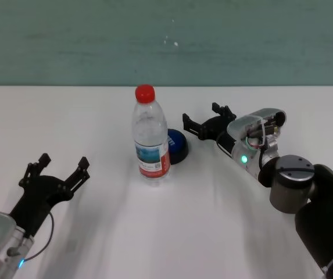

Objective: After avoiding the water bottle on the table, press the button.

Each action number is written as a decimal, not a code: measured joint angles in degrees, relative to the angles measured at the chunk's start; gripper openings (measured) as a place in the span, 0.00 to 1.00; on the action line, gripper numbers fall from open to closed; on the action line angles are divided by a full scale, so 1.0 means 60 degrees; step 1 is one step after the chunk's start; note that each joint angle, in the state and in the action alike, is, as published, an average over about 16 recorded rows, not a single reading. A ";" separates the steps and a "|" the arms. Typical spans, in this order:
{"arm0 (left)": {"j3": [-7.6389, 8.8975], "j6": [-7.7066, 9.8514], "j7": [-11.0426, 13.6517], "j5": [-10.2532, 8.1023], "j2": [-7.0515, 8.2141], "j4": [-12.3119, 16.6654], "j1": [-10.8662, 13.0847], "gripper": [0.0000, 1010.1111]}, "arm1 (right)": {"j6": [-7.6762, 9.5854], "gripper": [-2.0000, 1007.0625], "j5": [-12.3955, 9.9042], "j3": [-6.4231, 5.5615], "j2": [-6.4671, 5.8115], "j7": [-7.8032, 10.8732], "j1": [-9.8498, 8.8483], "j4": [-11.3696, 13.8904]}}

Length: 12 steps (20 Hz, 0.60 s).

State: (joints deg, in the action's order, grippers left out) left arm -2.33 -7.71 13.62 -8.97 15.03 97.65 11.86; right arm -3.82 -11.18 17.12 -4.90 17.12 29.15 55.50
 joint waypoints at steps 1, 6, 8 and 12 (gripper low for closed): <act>0.0000 0.0000 0.0000 0.0000 0.0000 0.0000 0.0000 1.00 | -0.0051 1.00 0.0007 -0.0018 0.0005 -0.0028 -0.0026 0.0019; 0.0000 0.0000 0.0000 0.0000 0.0000 0.0000 0.0000 1.00 | -0.0324 1.00 0.0054 -0.0116 0.0044 -0.0154 -0.0135 0.0075; 0.0000 0.0000 0.0000 0.0000 0.0000 0.0000 0.0000 1.00 | -0.0434 1.00 0.0074 -0.0158 0.0062 -0.0198 -0.0177 0.0094; 0.0000 0.0000 0.0000 0.0000 0.0000 0.0000 0.0000 1.00 | -0.0639 1.00 0.0106 -0.0231 0.0095 -0.0228 -0.0242 0.0109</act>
State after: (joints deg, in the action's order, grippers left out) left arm -2.33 -7.71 13.62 -8.97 15.03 97.65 11.86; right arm -7.66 -10.55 15.73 -4.33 15.75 27.69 56.15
